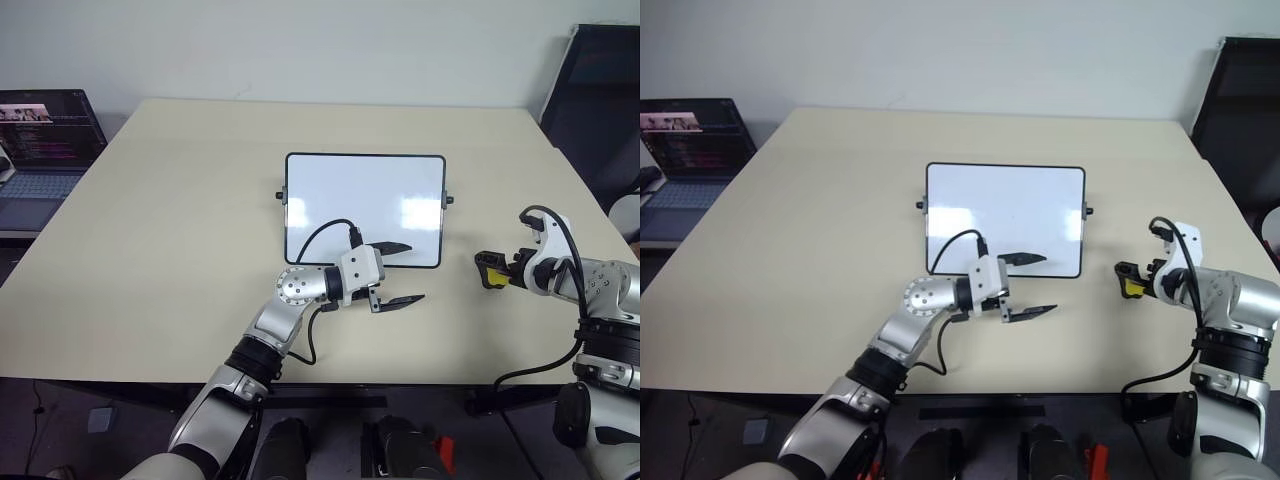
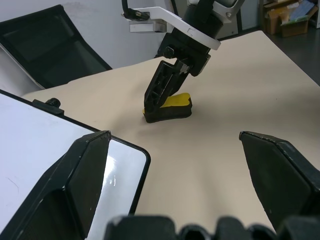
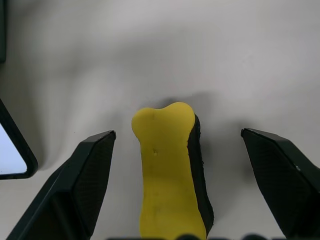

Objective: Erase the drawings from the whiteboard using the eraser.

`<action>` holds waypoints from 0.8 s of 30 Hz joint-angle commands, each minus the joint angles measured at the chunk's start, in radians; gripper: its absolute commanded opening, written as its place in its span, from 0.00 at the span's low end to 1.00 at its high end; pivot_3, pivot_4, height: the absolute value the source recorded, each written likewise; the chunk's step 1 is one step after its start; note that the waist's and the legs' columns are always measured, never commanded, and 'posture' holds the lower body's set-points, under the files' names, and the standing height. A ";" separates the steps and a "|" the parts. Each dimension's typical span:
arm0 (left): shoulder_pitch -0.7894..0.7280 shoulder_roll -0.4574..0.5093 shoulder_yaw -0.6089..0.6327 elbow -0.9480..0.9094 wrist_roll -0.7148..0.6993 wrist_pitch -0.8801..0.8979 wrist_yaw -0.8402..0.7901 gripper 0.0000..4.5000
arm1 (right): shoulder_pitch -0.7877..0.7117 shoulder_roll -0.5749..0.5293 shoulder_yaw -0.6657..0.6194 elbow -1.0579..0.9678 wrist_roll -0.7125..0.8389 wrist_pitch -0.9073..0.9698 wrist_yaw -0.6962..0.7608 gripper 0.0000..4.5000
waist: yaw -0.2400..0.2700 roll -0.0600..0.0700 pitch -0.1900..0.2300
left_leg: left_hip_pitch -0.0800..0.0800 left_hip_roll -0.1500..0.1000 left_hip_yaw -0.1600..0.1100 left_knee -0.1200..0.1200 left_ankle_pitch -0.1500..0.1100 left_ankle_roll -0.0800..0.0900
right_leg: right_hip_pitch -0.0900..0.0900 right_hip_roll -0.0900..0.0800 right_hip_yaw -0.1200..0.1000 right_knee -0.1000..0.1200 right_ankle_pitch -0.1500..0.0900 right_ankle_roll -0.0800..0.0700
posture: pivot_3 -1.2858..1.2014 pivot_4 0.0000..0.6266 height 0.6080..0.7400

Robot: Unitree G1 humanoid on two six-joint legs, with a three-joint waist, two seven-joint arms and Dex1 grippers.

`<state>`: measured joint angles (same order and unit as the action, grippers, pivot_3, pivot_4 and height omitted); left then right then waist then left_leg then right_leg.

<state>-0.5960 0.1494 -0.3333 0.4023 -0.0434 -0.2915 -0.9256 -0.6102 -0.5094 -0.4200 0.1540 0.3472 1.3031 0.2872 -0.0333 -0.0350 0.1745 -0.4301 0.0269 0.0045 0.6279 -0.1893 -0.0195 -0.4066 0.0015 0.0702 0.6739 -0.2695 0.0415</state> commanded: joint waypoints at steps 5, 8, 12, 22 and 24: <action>-0.020 -0.007 0.013 -0.025 -0.011 -0.013 0.007 1.00 | -0.029 -0.012 -0.040 -0.023 0.037 -0.007 -0.001 0.99 | 0.000 0.000 0.000 | 0.000 0.000 0.000 0.000 0.000 0.000 | 0.000 0.000 0.000 0.000 0.000 0.000 | 0.52 0.24 1.00; -0.022 -0.003 0.018 -0.029 -0.011 -0.014 0.011 1.00 | -0.034 -0.003 -0.060 -0.046 0.049 -0.006 -0.015 0.99 | 0.000 0.000 0.000 | 0.000 0.000 0.000 0.000 0.000 0.000 | 0.000 0.000 0.000 0.000 0.000 0.000 | 0.52 0.24 1.00; -0.021 0.019 0.039 -0.033 -0.008 -0.008 0.022 1.00 | -0.039 0.010 -0.095 -0.098 0.067 0.003 -0.034 0.99 | 0.000 0.000 0.000 | 0.000 0.000 0.000 0.000 0.000 0.000 | 0.000 0.000 0.000 0.000 0.000 0.000 | 0.52 0.24 1.00; 0.004 0.063 0.163 -0.148 -0.057 0.193 0.147 1.00 | 0.006 0.097 -0.165 -0.346 0.083 -0.067 -0.135 0.99 | 0.000 0.001 0.000 | 0.000 0.001 -0.001 0.000 0.000 0.000 | 0.000 0.000 0.000 0.000 0.000 0.000 | 0.52 0.24 1.00; 0.010 0.075 0.202 -0.168 -0.047 0.225 0.208 1.00 | 0.042 0.114 -0.157 -0.404 0.063 -0.128 -0.157 0.99 | 0.000 0.001 0.000 | 0.000 0.001 -0.001 0.000 0.000 0.000 | 0.000 0.000 -0.001 0.000 0.000 0.000 | 0.52 0.24 1.00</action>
<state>-0.5879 0.2162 -0.1724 0.2875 -0.0814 -0.0873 -0.7653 -0.5788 -0.3941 -0.5640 -0.1792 0.4158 1.2322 0.1480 -0.0329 -0.0344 0.1748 -0.4306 0.0279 0.0034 0.6279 -0.1893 -0.0196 -0.4068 0.0014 0.0696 0.6740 -0.2696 0.0417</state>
